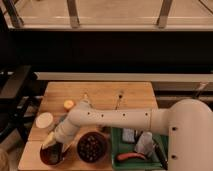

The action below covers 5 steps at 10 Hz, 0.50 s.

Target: Place eraser in paper cup

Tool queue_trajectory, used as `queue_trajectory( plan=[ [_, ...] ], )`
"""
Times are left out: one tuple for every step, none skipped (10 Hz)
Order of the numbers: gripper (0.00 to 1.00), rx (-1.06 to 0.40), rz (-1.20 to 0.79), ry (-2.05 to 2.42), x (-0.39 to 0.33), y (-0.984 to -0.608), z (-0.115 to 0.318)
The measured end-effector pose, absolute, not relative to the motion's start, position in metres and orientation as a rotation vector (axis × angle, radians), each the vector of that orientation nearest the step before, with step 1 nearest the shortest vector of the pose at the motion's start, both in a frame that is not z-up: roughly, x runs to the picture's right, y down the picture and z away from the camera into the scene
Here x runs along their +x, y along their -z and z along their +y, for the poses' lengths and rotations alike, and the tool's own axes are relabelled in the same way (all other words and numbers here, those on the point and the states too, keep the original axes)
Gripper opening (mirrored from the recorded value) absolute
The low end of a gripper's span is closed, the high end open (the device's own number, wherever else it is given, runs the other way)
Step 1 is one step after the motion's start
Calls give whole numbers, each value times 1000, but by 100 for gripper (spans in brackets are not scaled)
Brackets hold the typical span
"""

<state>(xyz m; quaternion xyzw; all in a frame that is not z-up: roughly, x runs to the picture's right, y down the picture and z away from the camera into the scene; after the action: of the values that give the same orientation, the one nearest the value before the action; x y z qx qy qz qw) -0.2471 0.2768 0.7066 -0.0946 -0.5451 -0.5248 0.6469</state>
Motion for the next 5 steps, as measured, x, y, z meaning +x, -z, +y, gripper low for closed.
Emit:
queue_trajectory(
  plan=[
    [44,-215,-1249,1192,-248,-707,278],
    [33,-216,-1254,1195,-249,-707,278],
    [24,-216,-1255,1198,-249,-706,275],
    [13,-213,-1253,1201,-247,-704,272],
    [8,-200,-1254,1197,-245,-701,266]
  ],
)
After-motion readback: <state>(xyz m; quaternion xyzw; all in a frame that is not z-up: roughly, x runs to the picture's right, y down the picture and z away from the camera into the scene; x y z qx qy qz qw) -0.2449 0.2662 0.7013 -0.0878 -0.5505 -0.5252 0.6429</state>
